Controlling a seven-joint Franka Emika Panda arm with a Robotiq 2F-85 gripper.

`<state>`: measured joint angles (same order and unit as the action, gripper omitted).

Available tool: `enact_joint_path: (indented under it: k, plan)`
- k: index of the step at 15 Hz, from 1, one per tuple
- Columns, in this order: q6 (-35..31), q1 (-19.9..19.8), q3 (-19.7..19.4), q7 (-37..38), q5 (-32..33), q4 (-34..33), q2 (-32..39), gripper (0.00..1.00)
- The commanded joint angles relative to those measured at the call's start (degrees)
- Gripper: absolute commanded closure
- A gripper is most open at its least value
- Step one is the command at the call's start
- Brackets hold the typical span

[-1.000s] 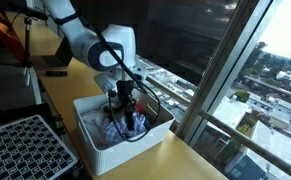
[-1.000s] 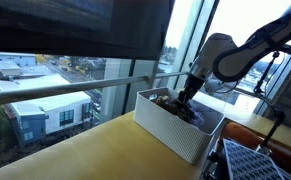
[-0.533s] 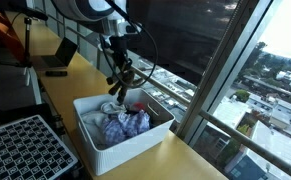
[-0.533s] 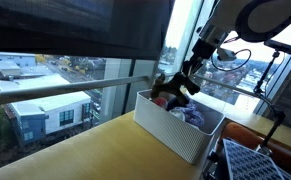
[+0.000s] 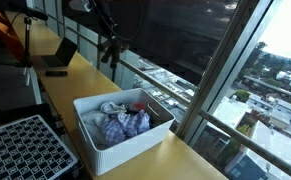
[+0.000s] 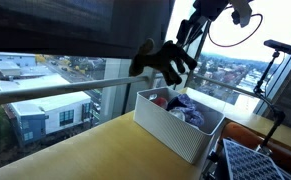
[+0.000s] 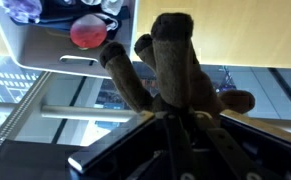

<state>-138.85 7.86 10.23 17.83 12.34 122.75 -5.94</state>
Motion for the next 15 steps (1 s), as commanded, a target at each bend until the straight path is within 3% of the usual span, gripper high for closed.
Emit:
enact_joint_path:
  k: [1,6,7,9,15]
  plan:
    - [-1.66,1.82,2.75,3.26,1.50,-2.04,7.79,0.98]
    - [-4.27,6.68,2.99,4.74,0.19,-4.16,20.09,0.98]
    - [-4.52,7.93,2.63,5.25,0.57,-5.10,21.69,0.67]
    - [-4.18,9.62,1.82,4.48,0.30,-6.97,23.20,0.61]
    - [-1.76,7.34,-3.71,2.73,2.15,-4.51,16.43,0.17]
